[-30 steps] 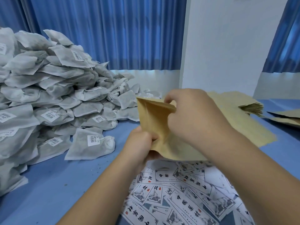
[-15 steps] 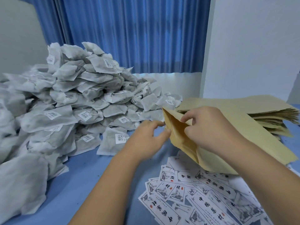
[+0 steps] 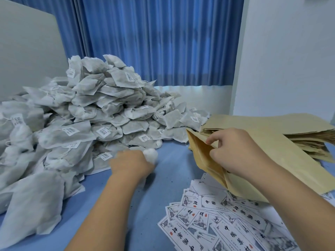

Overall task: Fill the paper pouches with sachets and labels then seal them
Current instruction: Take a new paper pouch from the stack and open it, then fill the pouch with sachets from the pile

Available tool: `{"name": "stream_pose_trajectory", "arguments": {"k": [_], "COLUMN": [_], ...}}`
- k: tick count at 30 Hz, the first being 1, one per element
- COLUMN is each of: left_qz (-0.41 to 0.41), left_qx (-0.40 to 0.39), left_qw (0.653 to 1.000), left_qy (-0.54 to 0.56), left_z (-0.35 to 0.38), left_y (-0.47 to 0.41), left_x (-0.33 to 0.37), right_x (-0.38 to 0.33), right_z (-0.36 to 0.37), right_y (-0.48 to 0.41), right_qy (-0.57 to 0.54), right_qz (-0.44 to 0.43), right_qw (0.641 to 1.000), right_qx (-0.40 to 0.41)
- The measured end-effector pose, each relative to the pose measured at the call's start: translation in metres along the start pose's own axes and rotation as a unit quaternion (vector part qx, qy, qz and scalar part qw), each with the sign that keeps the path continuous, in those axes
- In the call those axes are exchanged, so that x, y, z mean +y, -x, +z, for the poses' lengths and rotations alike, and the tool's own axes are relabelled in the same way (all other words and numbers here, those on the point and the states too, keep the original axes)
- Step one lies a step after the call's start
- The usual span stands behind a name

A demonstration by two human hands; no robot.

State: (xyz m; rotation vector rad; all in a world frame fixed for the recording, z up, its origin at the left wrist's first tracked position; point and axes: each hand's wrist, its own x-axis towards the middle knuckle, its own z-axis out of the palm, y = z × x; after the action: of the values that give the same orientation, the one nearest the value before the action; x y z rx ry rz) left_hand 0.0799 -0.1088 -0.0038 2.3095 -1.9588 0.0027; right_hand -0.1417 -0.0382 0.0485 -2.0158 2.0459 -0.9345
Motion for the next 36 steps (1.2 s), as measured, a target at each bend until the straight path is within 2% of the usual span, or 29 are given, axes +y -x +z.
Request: {"name": "stream_pose_trajectory", "arguments": {"k": [3,6,8,11,13,16,17,20,25,28,31,33,36], "left_qz": [-0.026,-0.039,-0.045,0.007,0.057,0.061,0.06,0.065,0.077,0.095,0.127,0.163,0.241], "left_qx": [0.049,-0.009,-0.015,0.033,0.037,-0.028,-0.053,-0.091,-0.086,-0.093,-0.033,0.032,0.056], "left_qw": [0.998,0.995,0.992,0.994,0.987,0.962,0.959,0.972,0.984,0.973,0.964,0.938,0.836], "left_qy": [0.041,0.096,0.115,0.105,0.144,0.264,0.272,0.204,0.135,0.19,0.231,0.306,0.49], "left_z": [0.001,0.012,0.02,0.025,0.024,0.021,0.021,0.022,0.016,0.016,0.012,0.005,-0.012], "left_y": [-0.018,-0.031,-0.031,-0.028,-0.024,-0.021,-0.019,-0.013,-0.005,-0.002,0.004,0.011,0.03], "left_x": [-0.003,-0.004,-0.001,0.009,0.017,0.021,0.02,0.019,0.022,0.025,0.029,0.029,0.032], "right_x": [0.001,0.001,0.002,0.003,0.004,0.006,0.007,0.008,0.01,0.01,0.011,0.012,0.013], "right_z": [-0.002,-0.001,-0.001,-0.002,-0.004,-0.008,-0.009,-0.011,-0.011,-0.011,-0.013,-0.015,-0.018], "right_y": [0.0,0.0,0.0,-0.001,-0.002,-0.003,-0.003,-0.003,-0.002,-0.002,-0.002,-0.002,-0.003], "right_qy": [-0.005,-0.012,-0.006,-0.001,0.002,-0.003,-0.007,-0.019,-0.014,-0.012,-0.014,-0.019,-0.023], "right_qz": [0.001,-0.001,-0.004,-0.006,-0.006,-0.005,-0.007,-0.011,-0.011,-0.01,-0.009,-0.008,-0.011], "right_qw": [1.0,1.0,1.0,1.0,1.0,1.0,1.0,1.0,1.0,1.0,1.0,1.0,1.0], "right_qx": [0.001,-0.001,-0.004,-0.005,-0.005,-0.005,-0.003,0.0,-0.007,-0.012,-0.015,-0.015,-0.008]}}
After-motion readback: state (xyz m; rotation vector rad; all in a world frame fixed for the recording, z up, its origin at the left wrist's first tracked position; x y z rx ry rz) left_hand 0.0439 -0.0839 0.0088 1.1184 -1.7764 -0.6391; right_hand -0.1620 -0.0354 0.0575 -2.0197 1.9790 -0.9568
